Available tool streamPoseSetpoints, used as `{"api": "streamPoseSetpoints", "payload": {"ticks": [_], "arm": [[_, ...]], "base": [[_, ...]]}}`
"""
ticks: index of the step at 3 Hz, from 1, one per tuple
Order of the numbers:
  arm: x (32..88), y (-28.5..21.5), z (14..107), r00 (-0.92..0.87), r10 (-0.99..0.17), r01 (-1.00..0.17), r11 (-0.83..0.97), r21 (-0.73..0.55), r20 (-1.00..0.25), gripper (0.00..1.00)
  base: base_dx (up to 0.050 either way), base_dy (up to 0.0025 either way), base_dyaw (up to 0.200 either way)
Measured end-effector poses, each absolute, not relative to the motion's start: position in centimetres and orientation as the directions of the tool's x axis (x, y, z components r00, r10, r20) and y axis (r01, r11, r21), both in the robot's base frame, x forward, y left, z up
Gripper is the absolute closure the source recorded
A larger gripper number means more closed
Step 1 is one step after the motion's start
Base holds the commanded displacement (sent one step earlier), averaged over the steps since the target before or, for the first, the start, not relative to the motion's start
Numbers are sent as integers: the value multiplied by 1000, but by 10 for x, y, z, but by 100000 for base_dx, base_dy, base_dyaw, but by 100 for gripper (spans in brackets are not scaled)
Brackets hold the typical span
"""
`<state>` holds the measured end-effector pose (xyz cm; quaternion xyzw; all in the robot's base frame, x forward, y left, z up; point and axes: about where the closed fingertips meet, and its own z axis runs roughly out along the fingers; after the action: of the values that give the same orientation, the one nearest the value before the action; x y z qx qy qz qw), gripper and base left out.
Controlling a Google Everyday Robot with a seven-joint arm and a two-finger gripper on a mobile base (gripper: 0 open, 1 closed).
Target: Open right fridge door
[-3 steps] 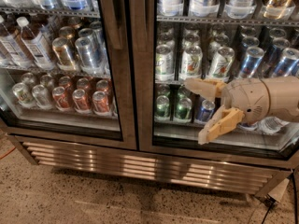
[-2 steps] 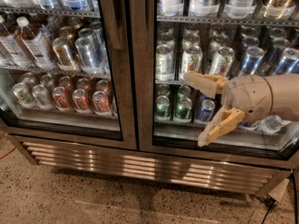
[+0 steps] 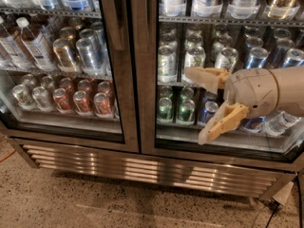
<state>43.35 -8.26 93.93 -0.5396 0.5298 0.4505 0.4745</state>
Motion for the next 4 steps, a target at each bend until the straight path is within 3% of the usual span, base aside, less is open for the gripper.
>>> {"api": "streamPoseSetpoints", "payload": {"ticks": [2,3,4], "arm": [[413,-64,990,97,-154,-995,-2,-98,-983,0],[417,-64,995,17,-139,-1000,5,-18,-990,0],[418,-63,995,18,-138,-1000,5,-19,-990,0]], "base": [[0,0,0],[0,0,0],[0,0,0]]}}
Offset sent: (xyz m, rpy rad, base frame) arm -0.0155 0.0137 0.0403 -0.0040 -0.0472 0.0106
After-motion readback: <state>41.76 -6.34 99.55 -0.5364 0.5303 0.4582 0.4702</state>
